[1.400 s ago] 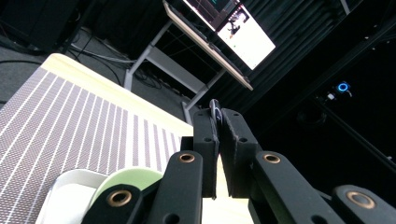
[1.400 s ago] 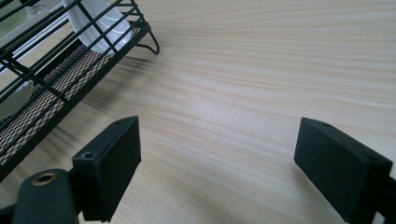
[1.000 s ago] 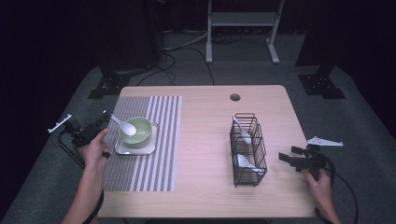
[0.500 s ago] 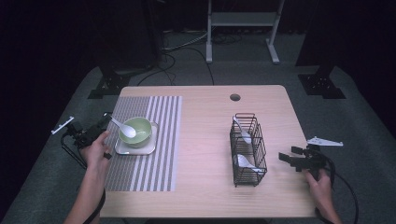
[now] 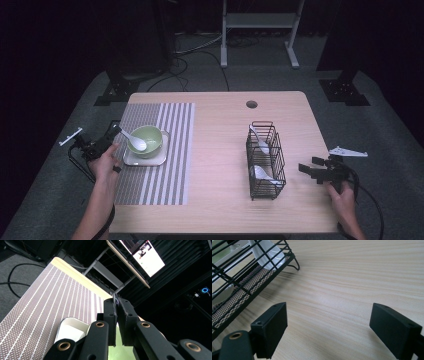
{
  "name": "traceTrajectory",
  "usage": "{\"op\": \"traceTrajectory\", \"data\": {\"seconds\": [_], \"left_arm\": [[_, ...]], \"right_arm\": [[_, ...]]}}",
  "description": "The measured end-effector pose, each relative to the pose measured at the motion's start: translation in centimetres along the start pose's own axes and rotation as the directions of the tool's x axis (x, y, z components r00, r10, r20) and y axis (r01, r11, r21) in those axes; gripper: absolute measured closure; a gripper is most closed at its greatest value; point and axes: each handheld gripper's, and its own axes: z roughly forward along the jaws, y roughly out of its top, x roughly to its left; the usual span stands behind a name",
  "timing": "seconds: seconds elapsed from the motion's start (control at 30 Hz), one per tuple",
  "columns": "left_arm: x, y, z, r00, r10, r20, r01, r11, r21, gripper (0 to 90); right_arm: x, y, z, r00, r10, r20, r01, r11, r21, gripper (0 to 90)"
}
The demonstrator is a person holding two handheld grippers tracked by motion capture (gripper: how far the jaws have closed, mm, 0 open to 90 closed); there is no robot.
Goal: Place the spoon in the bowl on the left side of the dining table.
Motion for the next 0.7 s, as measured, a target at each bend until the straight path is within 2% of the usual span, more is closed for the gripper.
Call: {"op": "traceTrajectory", "data": {"seconds": [0.33, 0.4, 0.7], "left_arm": [[1.0, -0.8, 0.1, 0.9998, -0.013, -0.017, 0.013, 0.9998, 0.016, 84.9], [1.3, -0.9, 0.1, 0.9996, -0.025, -0.015, 0.026, 0.9996, 0.011, 84.9], [2.2, -1.3, -0.1, 0.999, -0.024, -0.039, 0.025, 0.9994, 0.023, 82.1]], "right_arm": [[0.0, 0.0, 0.0, 1.0, -0.003, 0.002, 0.003, 1.0, 0.003, 13.6], [0.0, 0.0, 0.0, 1.0, -0.003, 0.002, 0.003, 1.0, 0.004, 13.6], [0.1, 0.0, 0.0, 1.0, -0.003, 0.003, 0.003, 1.0, 0.004, 13.6]]}}
